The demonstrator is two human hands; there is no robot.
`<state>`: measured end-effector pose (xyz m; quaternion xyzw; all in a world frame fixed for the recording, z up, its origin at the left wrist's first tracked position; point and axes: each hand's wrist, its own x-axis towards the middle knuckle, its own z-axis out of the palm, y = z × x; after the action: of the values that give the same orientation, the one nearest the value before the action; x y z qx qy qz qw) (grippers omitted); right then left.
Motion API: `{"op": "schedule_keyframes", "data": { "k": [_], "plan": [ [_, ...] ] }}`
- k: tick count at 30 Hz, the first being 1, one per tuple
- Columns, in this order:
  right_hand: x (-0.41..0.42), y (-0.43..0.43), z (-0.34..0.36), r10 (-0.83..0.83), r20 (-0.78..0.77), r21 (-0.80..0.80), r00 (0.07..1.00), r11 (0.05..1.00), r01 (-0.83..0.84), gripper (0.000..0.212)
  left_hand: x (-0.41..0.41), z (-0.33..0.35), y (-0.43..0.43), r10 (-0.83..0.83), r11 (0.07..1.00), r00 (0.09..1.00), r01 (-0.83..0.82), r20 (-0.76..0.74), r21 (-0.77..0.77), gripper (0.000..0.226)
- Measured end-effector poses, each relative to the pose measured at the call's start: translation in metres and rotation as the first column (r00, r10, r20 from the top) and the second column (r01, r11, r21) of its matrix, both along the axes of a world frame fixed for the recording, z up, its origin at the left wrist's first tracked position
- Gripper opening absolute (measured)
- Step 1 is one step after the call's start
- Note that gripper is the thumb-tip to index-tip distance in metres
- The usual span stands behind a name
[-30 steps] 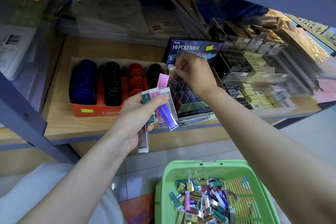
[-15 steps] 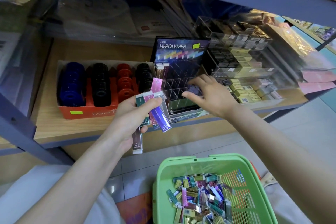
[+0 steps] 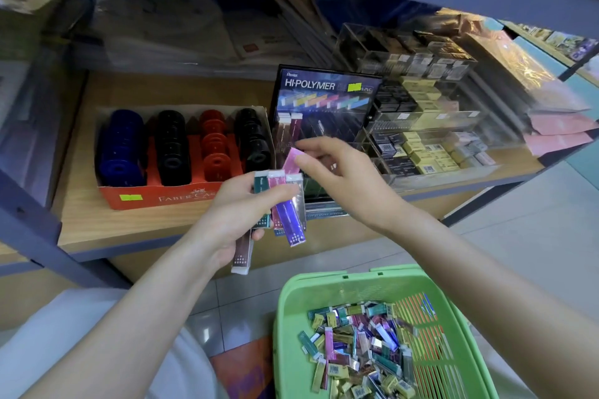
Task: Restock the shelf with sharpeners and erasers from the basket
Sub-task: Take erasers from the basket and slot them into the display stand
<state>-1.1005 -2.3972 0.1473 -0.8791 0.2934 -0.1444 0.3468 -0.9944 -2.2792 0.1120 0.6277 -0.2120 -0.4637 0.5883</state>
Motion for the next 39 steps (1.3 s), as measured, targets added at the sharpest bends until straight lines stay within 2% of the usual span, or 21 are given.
{"op": "schedule_keyframes", "data": {
  "k": [3, 5, 7, 11, 14, 16, 18, 20, 22, 26, 31, 35, 39],
  "plan": [
    [0.004, 0.002, 0.01, 0.057, 0.019, 0.17, 0.998, 0.984, -0.059, 0.012, -0.004, 0.002, 0.001, -0.067, 0.997, 0.998, 0.067, 0.017, 0.028, 0.01],
    [0.001, 0.0, 0.013, 0.047, 0.063, 0.257, 0.997, 0.964, -0.062, 0.011, -0.003, 0.004, 0.0, -0.081, 0.997, 0.997, 0.081, 0.014, 0.02, 0.011],
    [-0.004, 0.001, 0.015, -0.001, 0.123, 0.344, 0.992, 0.938, -0.041, 0.011, -0.002, 0.005, -0.001, -0.099, 0.995, 0.995, 0.099, 0.021, 0.013, 0.011],
    [-0.017, -0.006, 0.021, -0.218, 0.235, 0.473, 0.947, 0.877, 0.084, 0.009, -0.002, 0.004, -0.001, -0.105, 0.994, 0.994, 0.104, 0.033, 0.037, 0.007],
    [-0.027, -0.012, 0.022, -0.203, 0.18, 0.558, 0.962, 0.827, 0.07, 0.002, -0.001, 0.005, -0.001, -0.059, 0.998, 0.998, 0.059, 0.027, 0.01, 0.007],
    [-0.03, -0.011, 0.014, -0.082, 0.027, 0.449, 0.996, 0.891, 0.062, 0.007, -0.001, 0.006, -0.003, -0.036, 0.999, 0.999, 0.036, 0.026, -0.017, 0.004],
    [-0.03, -0.01, 0.008, 0.012, -0.12, 0.335, 0.993, 0.942, 0.029, 0.011, 0.0, 0.007, -0.003, -0.01, 0.999, 1.0, 0.011, 0.016, -0.031, 0.004],
    [-0.028, -0.013, 0.007, 0.039, -0.152, 0.322, 0.988, 0.947, 0.012, 0.014, 0.001, 0.009, -0.003, 0.014, 0.999, 1.0, -0.014, 0.002, -0.053, 0.005],
    [-0.023, -0.019, 0.009, -0.01, -0.132, 0.31, 0.991, 0.949, 0.051, 0.018, 0.002, 0.01, -0.003, 0.042, 0.997, 0.999, -0.042, -0.008, -0.071, 0.003],
    [-0.002, -0.041, 0.009, -0.2, 0.005, 0.38, 0.98, 0.907, 0.183, 0.022, 0.008, 0.009, -0.002, 0.109, 0.991, 0.994, -0.11, -0.027, -0.072, 0.003],
    [0.032, -0.054, 0.0, -0.303, 0.142, 0.227, 0.942, 0.937, 0.267, 0.015, 0.012, 0.009, -0.002, 0.13, 0.988, 0.991, -0.133, -0.035, -0.074, 0.004],
    [0.051, -0.06, -0.014, -0.202, 0.235, 0.019, 0.951, 0.979, 0.204, 0.035, 0.015, 0.008, -0.001, 0.126, 0.989, 0.991, -0.128, -0.043, -0.068, 0.005],
    [0.054, -0.07, -0.021, -0.035, 0.062, -0.266, 0.997, 0.963, 0.051, 0.027, 0.019, 0.008, 0.001, 0.123, 0.99, 0.992, -0.125, -0.043, -0.059, 0.004]
  ]
}}
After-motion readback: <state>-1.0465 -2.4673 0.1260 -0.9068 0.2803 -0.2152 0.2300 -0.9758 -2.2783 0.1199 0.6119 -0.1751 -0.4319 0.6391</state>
